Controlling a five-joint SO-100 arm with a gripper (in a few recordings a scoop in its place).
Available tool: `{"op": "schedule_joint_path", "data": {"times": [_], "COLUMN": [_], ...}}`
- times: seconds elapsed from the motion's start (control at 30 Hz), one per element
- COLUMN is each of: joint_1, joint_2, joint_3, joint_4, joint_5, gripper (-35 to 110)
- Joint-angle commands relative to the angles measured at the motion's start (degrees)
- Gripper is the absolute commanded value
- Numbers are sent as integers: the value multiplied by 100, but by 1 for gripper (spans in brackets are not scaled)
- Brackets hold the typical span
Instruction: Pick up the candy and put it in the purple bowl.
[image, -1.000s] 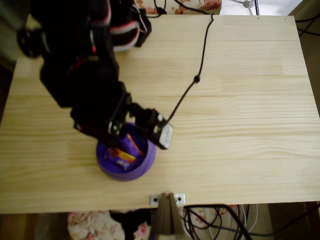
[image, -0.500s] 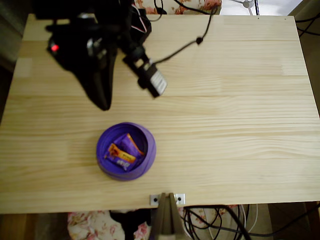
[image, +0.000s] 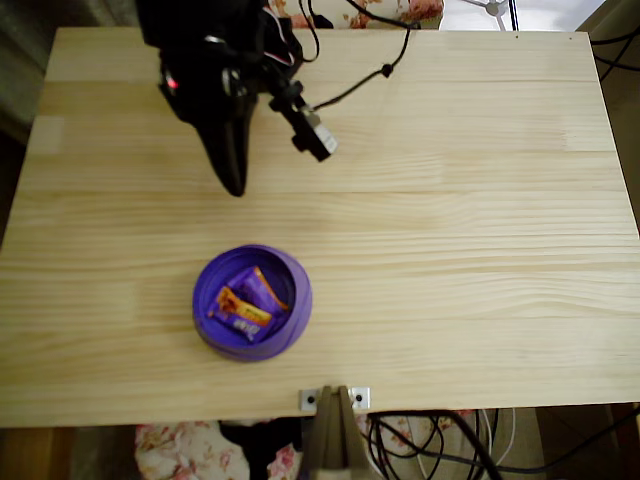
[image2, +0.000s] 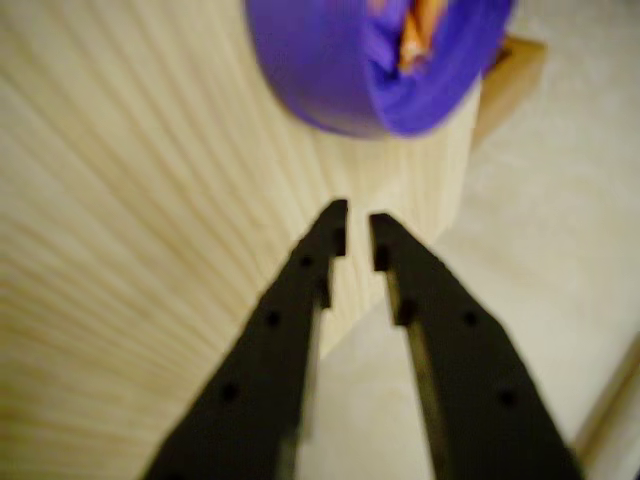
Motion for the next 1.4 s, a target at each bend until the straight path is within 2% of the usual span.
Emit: {"op": "schedule_joint_path", "data": {"times": [0.0,0.17,1.37], "joint_1": [-105,-141,-114], "joint_2": [211,211,211], "joint_3": [176,861,853], "joint_4": [88,-70,-53], "joint_5": [-9,-44,-18], "gripper": [0,0,0]}}
